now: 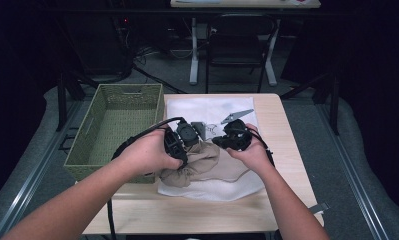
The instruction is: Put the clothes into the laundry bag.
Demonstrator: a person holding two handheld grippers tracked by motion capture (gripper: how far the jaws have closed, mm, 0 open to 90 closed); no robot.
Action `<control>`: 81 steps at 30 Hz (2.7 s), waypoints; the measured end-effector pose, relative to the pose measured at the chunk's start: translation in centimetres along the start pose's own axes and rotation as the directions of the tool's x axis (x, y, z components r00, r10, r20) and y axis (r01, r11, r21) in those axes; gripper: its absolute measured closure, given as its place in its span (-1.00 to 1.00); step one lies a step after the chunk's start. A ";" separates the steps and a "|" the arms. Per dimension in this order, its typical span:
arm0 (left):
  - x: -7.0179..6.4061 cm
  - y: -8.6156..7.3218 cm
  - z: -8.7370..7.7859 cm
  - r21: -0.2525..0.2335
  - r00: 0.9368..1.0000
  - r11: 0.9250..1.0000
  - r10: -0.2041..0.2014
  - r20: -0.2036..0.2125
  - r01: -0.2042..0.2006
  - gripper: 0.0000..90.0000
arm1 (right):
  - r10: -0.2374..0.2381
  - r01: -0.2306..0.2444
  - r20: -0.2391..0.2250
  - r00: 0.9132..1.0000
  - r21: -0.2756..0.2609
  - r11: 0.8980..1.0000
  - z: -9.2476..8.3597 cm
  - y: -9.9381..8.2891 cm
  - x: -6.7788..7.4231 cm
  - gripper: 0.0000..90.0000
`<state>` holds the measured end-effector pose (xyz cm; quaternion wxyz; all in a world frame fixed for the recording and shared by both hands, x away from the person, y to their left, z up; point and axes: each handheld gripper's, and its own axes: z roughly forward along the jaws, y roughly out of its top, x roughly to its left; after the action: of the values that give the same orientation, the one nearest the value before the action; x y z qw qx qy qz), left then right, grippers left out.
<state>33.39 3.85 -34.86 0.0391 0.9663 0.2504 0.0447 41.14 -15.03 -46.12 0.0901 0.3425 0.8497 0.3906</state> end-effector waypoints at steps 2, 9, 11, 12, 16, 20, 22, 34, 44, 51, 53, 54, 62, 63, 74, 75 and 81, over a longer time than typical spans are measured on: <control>-0.1 0.1 -0.1 0.000 1.000 1.000 0.002 -0.001 -0.002 0.58 | -0.007 0.007 0.002 1.000 -0.001 1.000 0.0 0.4 0.0 0.95; -0.3 -0.1 -0.3 -0.012 1.000 1.000 0.008 0.000 -0.008 0.58 | -0.011 0.011 0.007 1.000 0.003 1.000 0.0 1.6 -0.4 0.95; -0.4 -0.2 -0.4 -0.015 1.000 1.000 0.008 0.003 -0.008 0.58 | -0.011 0.011 0.005 1.000 0.005 1.000 0.2 1.8 -0.6 0.95; -0.5 -0.2 -0.4 -0.017 1.000 1.000 0.008 0.005 -0.008 0.58 | -0.008 0.008 0.006 1.000 0.007 1.000 0.2 1.9 -0.6 0.95; -0.8 -0.1 -0.6 -0.018 1.000 1.000 0.017 0.003 -0.017 0.58 | -0.002 0.002 -0.003 1.000 0.003 1.000 0.4 2.2 -0.7 0.95; -1.2 0.3 -0.5 -0.016 0.999 0.999 0.032 0.004 -0.032 0.58 | -0.003 0.003 -0.014 1.000 -0.001 1.000 0.7 2.4 -0.8 0.95; -1.4 0.5 -0.4 -0.022 0.999 0.999 0.039 0.002 -0.039 0.58 | -0.001 0.001 -0.018 1.000 -0.002 1.000 0.8 2.4 -0.8 0.95; -2.7 1.3 1.2 -0.012 0.997 0.997 0.075 0.026 -0.075 0.58 | 0.010 -0.011 -0.037 0.999 -0.040 0.999 0.6 2.0 -1.0 0.95; -2.9 1.9 3.0 -0.021 0.995 0.996 0.092 0.034 -0.091 0.58 | 0.002 -0.004 -0.038 0.999 -0.045 0.999 0.7 1.4 -0.7 0.95; -3.4 2.5 3.8 -0.020 0.994 0.994 0.106 0.039 -0.105 0.58 | 0.000 -0.002 -0.043 0.999 -0.047 0.999 0.9 1.0 -0.6 0.95; -3.5 2.7 4.0 -0.017 0.993 0.994 0.113 0.040 -0.112 0.58 | 0.004 -0.006 -0.046 0.999 -0.048 0.999 0.9 0.9 -0.7 0.95; -3.5 2.8 4.1 -0.015 0.993 0.994 0.111 0.043 -0.110 0.58 | 0.003 -0.005 -0.046 0.999 -0.049 0.999 0.8 0.9 -0.7 0.95; -3.3 3.0 4.8 -0.023 0.994 0.995 0.099 0.046 -0.098 0.58 | -0.010 0.008 -0.037 0.999 -0.053 0.999 0.6 0.9 -0.5 0.95; -3.2 3.0 4.9 -0.030 0.995 0.995 0.093 0.047 -0.092 0.58 | -0.011 0.009 -0.036 0.999 -0.054 0.999 0.6 0.9 -0.4 0.95; -3.2 3.8 5.8 -0.038 0.993 0.994 0.107 0.049 -0.105 0.57 | -0.012 0.010 -0.035 0.999 -0.056 0.998 0.5 0.8 -0.3 0.95; -3.2 3.9 5.8 -0.039 0.993 0.994 0.106 0.049 -0.104 0.57 | -0.013 0.011 -0.036 0.999 -0.057 0.998 0.5 0.8 -0.4 0.95; -3.5 4.4 6.3 -0.047 0.991 0.991 0.123 0.048 -0.121 0.57 | 0.005 -0.009 -0.050 0.999 -0.070 0.997 0.2 0.6 -0.7 0.95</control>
<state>33.13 -2.06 -40.90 0.0642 0.9796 0.1885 0.0279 42.08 -15.06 -45.89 0.0796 0.3323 0.8361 0.4291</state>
